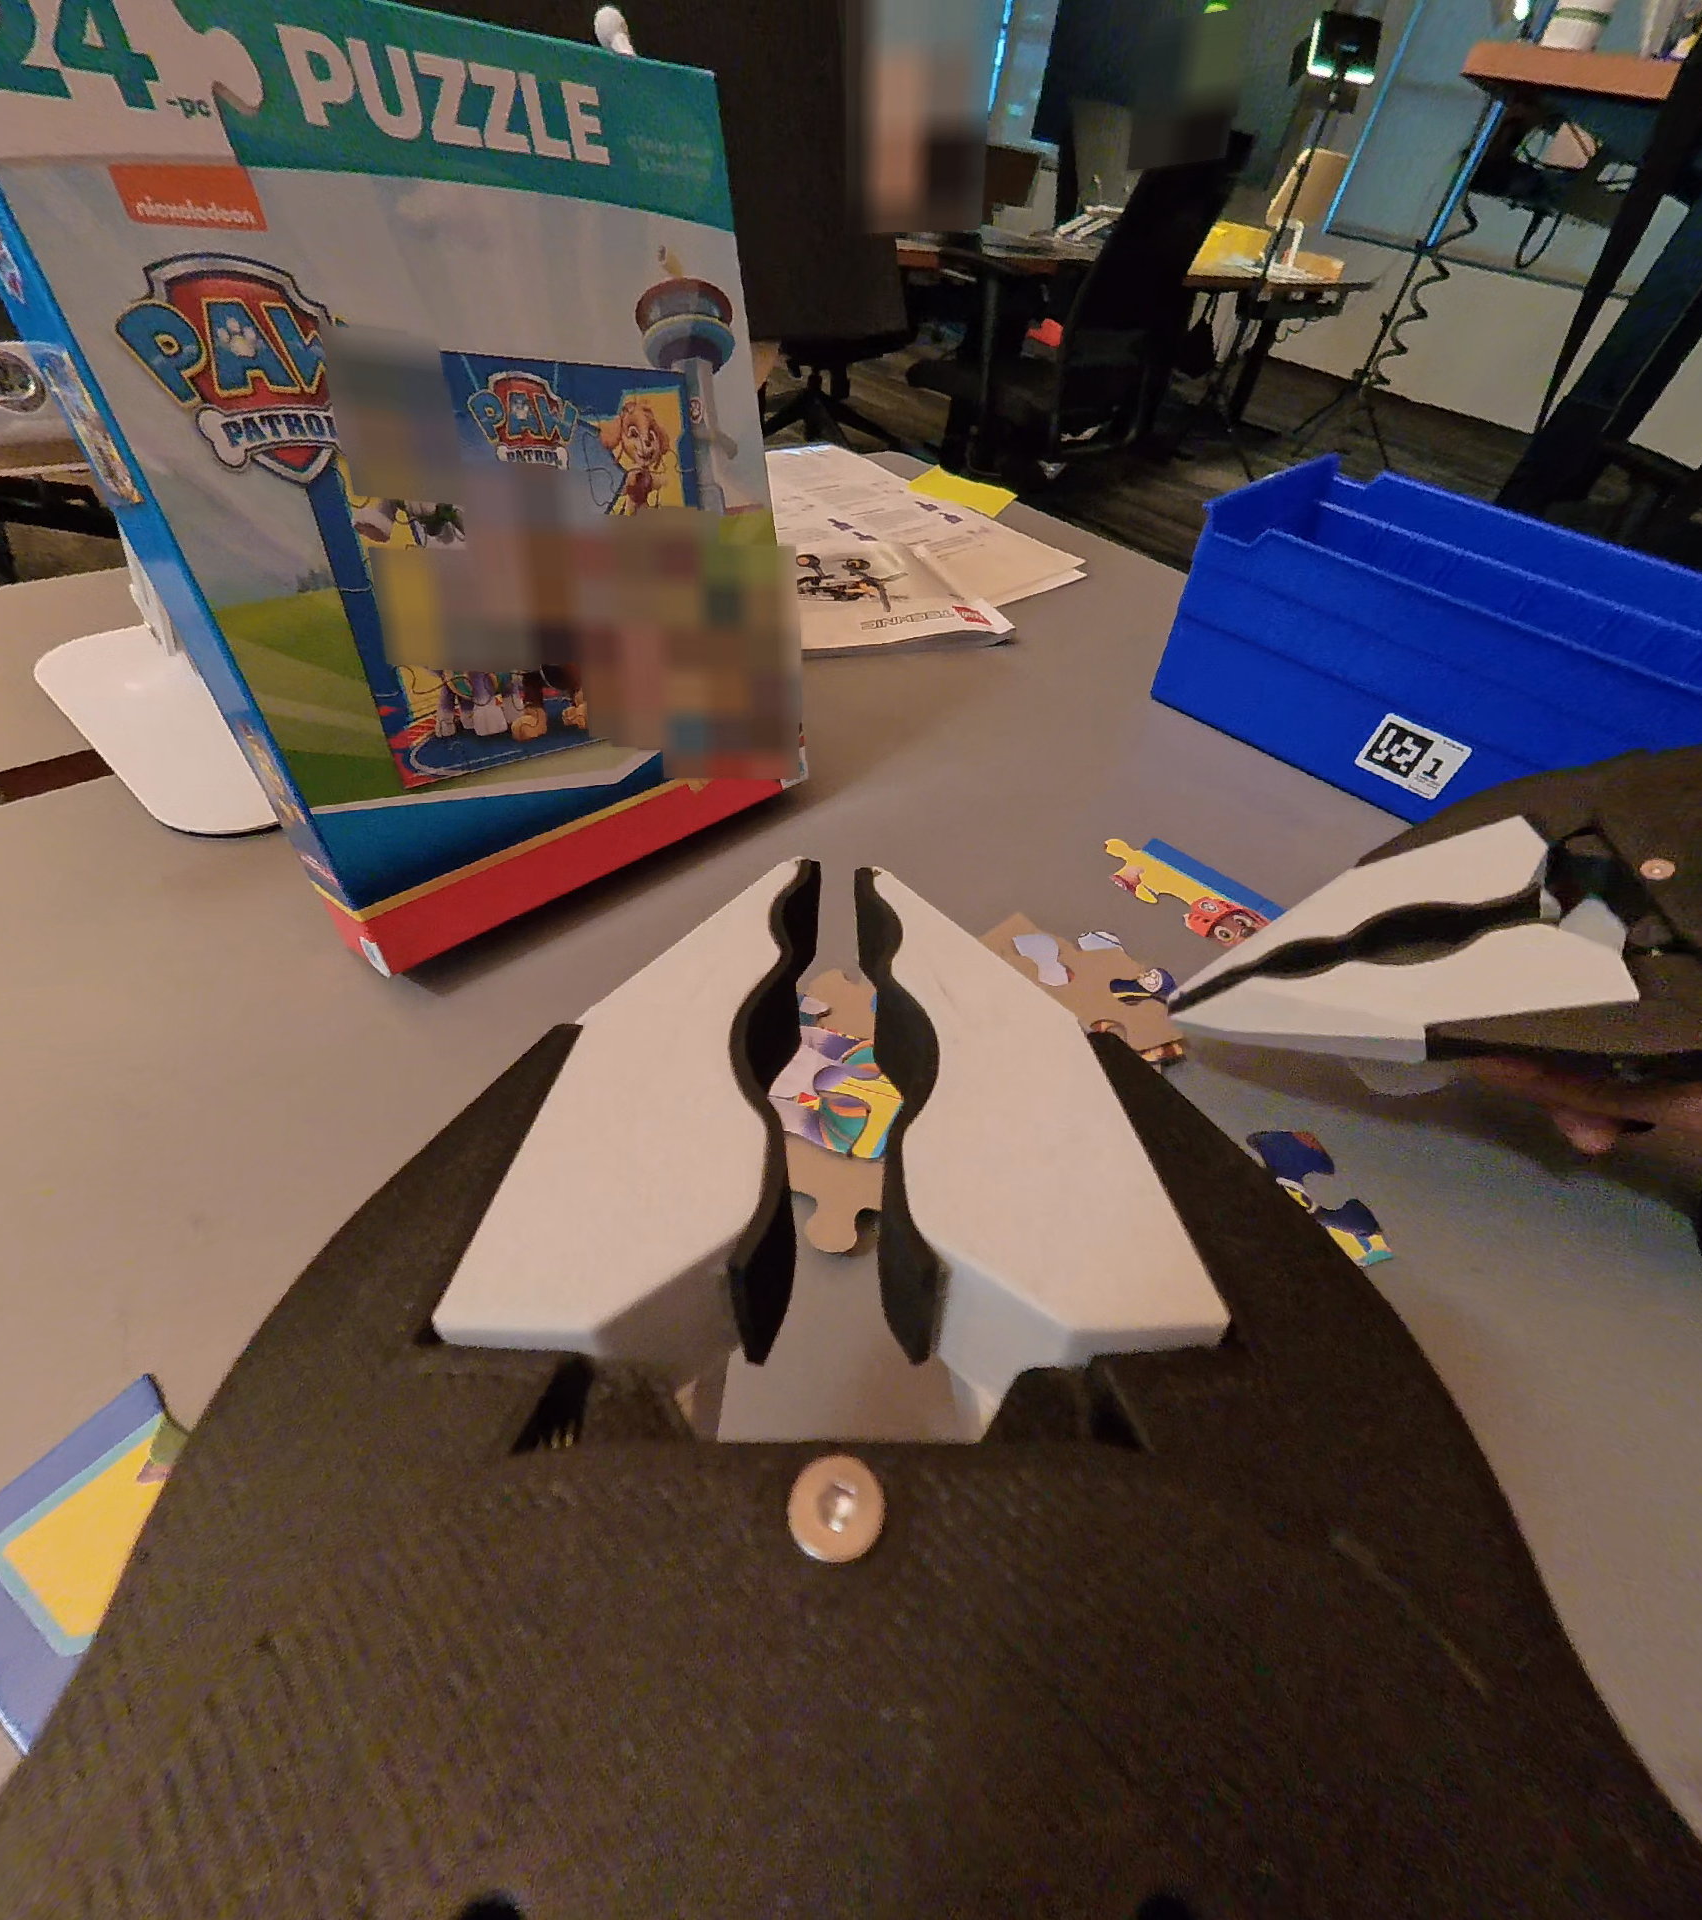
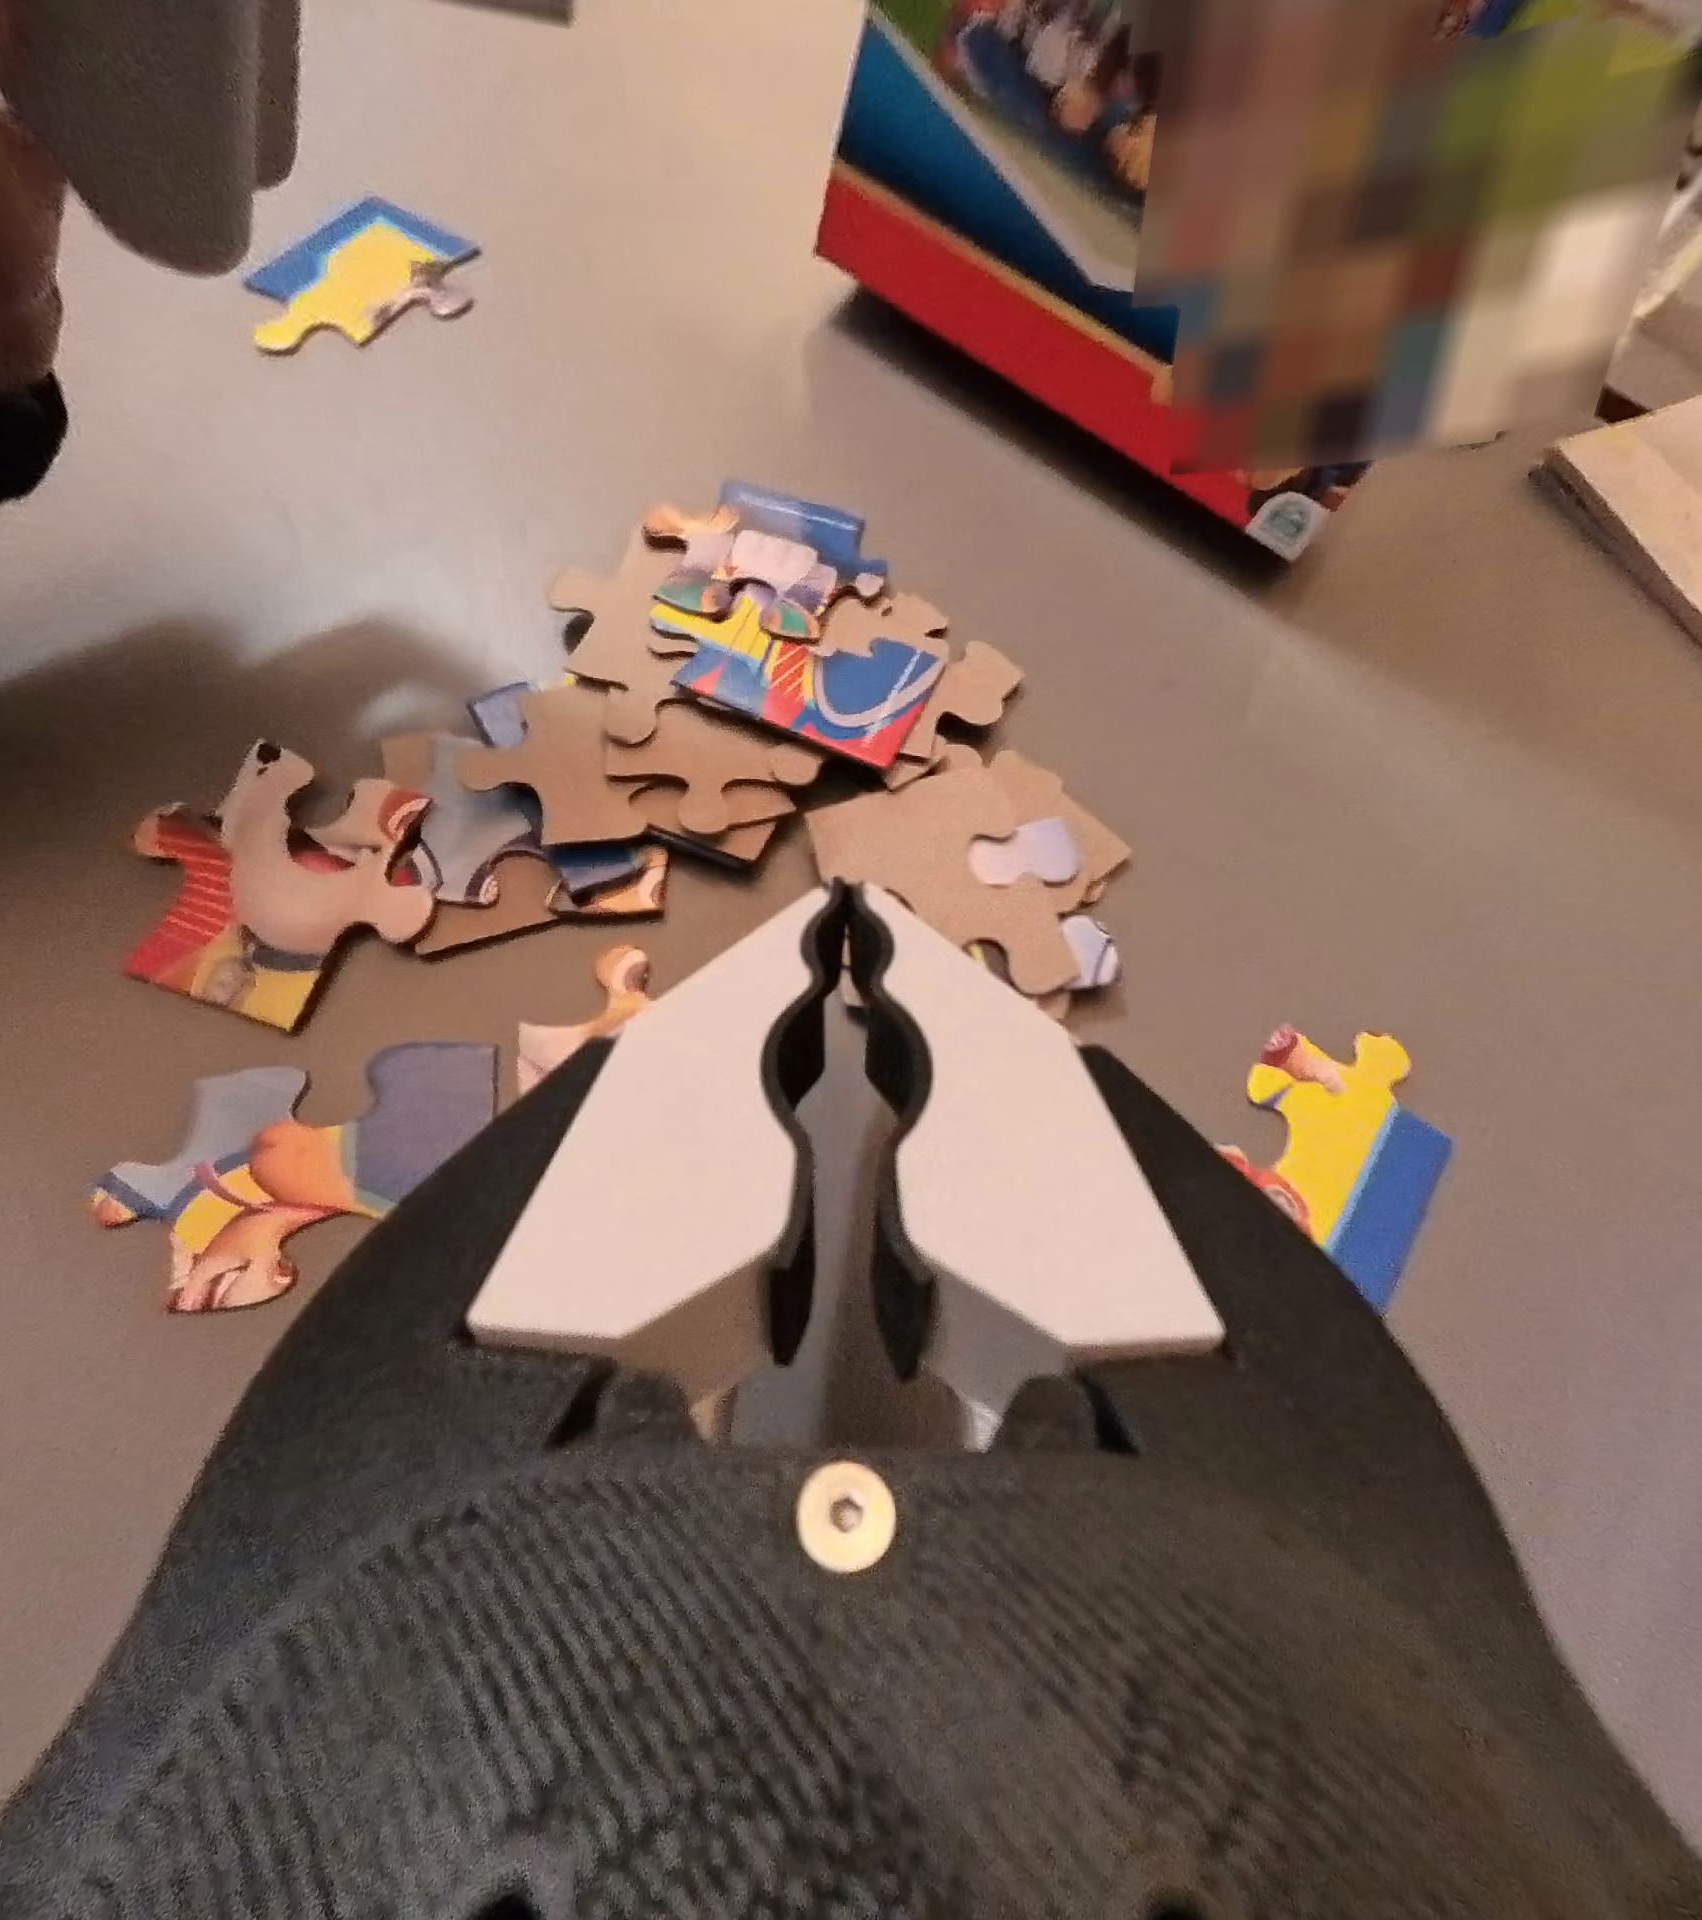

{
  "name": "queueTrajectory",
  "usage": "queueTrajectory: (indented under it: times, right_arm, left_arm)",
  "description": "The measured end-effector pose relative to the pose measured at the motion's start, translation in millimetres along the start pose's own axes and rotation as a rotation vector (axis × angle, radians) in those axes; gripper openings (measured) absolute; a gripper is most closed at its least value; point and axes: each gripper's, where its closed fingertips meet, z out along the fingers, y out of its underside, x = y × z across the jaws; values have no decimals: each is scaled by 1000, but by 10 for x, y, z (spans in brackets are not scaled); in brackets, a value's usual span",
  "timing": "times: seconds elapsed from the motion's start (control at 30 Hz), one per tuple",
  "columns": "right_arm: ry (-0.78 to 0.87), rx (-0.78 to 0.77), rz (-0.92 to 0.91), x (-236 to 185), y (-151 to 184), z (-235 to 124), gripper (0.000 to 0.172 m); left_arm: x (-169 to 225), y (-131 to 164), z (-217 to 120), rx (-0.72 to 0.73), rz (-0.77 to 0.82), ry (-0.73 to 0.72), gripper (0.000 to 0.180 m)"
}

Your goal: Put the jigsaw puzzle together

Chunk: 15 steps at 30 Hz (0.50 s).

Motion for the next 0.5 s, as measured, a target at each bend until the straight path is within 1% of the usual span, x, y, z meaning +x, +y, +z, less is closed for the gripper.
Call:
queueTrajectory:
  times: [0.07, 0.13, 0.2, 0.23, 0.3, 0.4, 0.43, 0.47, 0.5]
  right_arm:
    - [-10, 18, 6, 31, -14, -30, 3]
    - [-22, 19, -30, 24, 6, -15, 35]
    - [13, -40, -61, 81, 97, 52, 61]
    - [23, -64, -67, 104, 132, 93, 68]
    - [19, -102, -36, 137, 191, 172, 76]
    - [-20, -151, 43, 131, 266, 216, 74]
    - [-21, -155, 53, 133, 275, 200, 66]
    - [-21, -157, 56, 131, 280, 178, 53]
    - [-29, -158, 56, 113, 284, 154, 49]
  left_arm:
    - [9, 0, 2, 0, 2, 2, 5]
    - [17, 2, 6, -1, 3, 3, 5]
    - [24, 10, 12, -4, 4, 5, 5]
    - [28, 14, 17, -6, 4, 6, 5]
    - [31, 21, 20, -8, 8, 5, 5]
    - [27, 37, 27, -14, 10, 3, 5]
    - [27, 40, 28, -15, 8, 4, 5]
    - [31, 38, 28, -15, 6, 7, 5]
    - [33, 33, 27, -13, 6, 8, 5]
